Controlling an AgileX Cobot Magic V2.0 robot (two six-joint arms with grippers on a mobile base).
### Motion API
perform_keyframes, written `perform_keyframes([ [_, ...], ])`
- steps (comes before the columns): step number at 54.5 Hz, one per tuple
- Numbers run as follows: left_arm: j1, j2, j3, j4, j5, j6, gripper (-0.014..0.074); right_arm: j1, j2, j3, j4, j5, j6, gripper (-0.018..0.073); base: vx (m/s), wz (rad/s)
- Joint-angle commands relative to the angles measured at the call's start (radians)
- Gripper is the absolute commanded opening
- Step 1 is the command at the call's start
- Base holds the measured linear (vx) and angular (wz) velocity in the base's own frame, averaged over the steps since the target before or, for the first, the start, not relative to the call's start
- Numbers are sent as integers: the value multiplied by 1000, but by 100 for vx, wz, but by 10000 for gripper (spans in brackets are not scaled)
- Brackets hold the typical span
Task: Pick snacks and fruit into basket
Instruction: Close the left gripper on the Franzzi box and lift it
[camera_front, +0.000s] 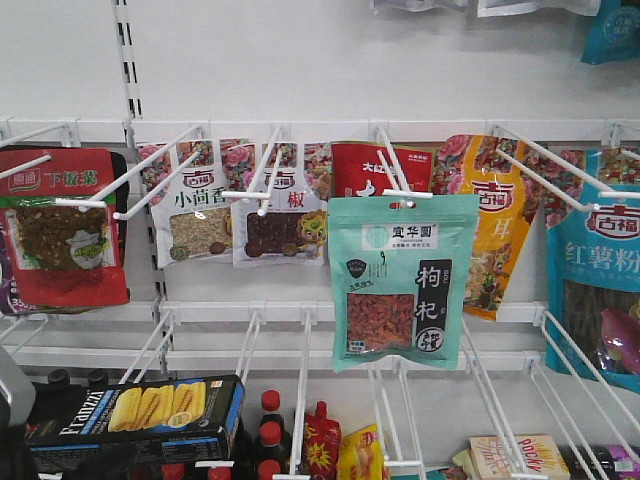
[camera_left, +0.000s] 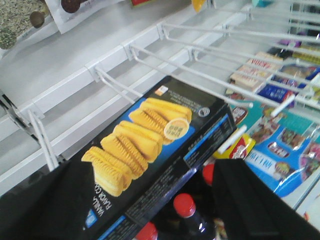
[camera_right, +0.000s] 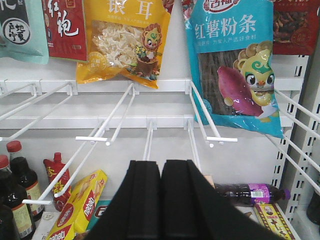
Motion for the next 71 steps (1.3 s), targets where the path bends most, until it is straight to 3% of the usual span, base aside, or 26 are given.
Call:
perform_keyframes([
  [1,-18,-14,-34,71,13,11,584,0,-11,12,-9,-84,-9,-8,0,0],
  [6,-42,-14,-34,137,-11,11,584,0,-11,12,-9,-84,-9,-8,0,0],
  [29,-148,-14,-34,254,-340,11,584,0,-11,12,-9,-84,-9,-8,0,0],
  [36,-182,-14,-34,344,-378,11,584,0,-11,12,-9,-84,-9,-8,0,0],
  [47,-265,-14,-34,468,-529,11,556,0,-11,12,-9,-84,-9,-8,0,0],
  [57,-329,-10,-24,475,-566,11,536,0,-11,12,-9,-84,-9,-8,0,0],
  [71,-425,55,39,480,-783,11,538,0,-11,12,-9,-84,-9,-8,0,0],
])
